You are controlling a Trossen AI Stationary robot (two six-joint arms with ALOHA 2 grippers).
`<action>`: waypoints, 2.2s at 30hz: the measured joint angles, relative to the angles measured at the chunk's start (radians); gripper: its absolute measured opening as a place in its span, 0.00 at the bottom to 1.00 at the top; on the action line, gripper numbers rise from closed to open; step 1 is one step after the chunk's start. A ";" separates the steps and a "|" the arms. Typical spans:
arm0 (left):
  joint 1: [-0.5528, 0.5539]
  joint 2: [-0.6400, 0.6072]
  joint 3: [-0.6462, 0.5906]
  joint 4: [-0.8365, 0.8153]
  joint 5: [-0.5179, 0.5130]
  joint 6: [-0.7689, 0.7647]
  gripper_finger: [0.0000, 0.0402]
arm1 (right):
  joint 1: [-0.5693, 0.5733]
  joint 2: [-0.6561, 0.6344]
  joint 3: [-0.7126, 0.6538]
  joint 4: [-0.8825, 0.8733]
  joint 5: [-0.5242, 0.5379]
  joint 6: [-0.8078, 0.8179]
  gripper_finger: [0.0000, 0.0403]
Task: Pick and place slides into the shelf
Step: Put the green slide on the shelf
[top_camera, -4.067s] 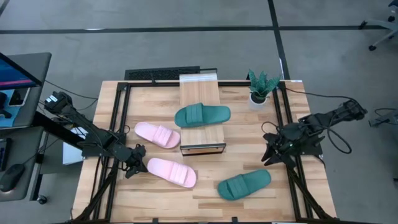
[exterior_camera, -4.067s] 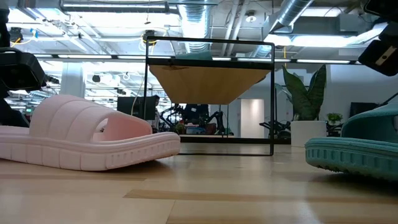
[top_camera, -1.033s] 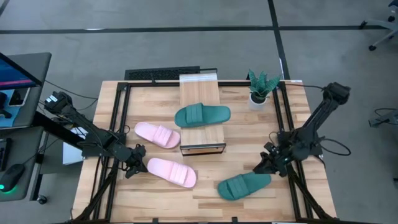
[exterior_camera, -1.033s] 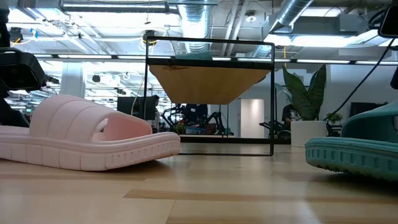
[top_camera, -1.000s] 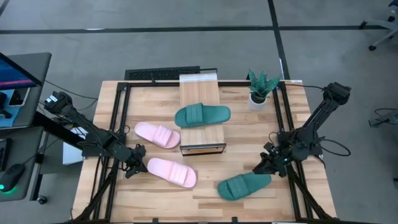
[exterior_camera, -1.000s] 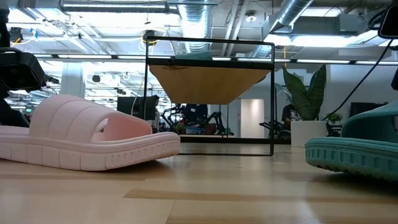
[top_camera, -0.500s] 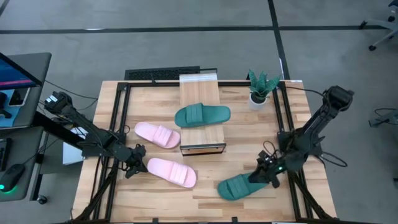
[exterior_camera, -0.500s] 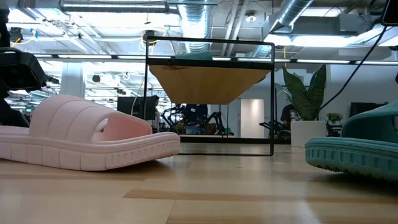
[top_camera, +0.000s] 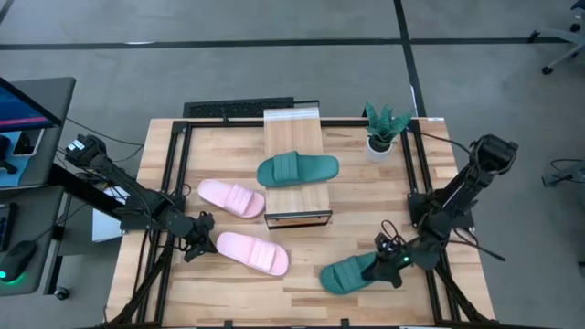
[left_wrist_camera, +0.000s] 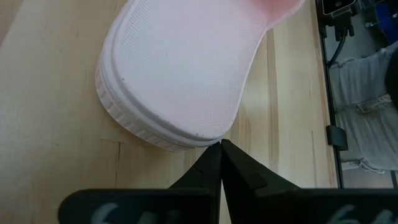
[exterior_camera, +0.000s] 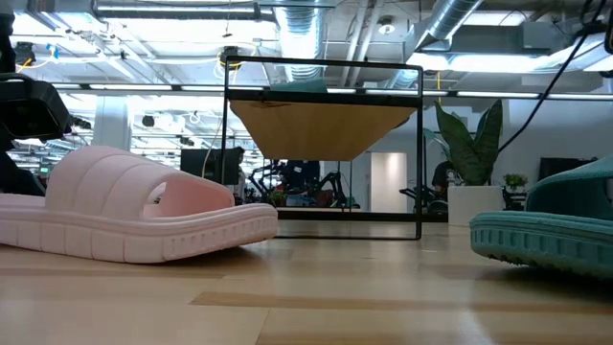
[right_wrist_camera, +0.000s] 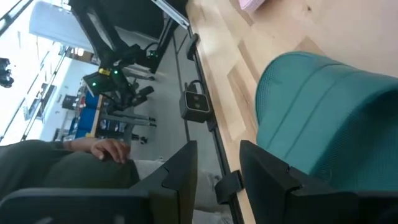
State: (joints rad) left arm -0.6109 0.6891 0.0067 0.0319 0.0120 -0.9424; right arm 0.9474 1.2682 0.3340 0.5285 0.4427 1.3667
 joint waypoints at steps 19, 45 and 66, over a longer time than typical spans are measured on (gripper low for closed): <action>0.000 0.000 0.000 0.000 0.000 0.000 0.00 | 0.000 0.015 0.038 -0.213 -0.035 0.154 0.28; 0.000 0.000 0.000 0.000 0.000 0.000 0.00 | -0.062 0.014 0.038 -0.264 -0.151 0.152 0.28; 0.000 0.000 0.000 0.000 0.000 0.000 0.00 | -0.100 0.014 0.037 -0.290 -0.158 0.152 0.28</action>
State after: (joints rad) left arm -0.6109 0.6889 0.0068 0.0319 0.0120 -0.9424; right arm 0.8478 1.2827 0.3714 0.2390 0.2848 1.5188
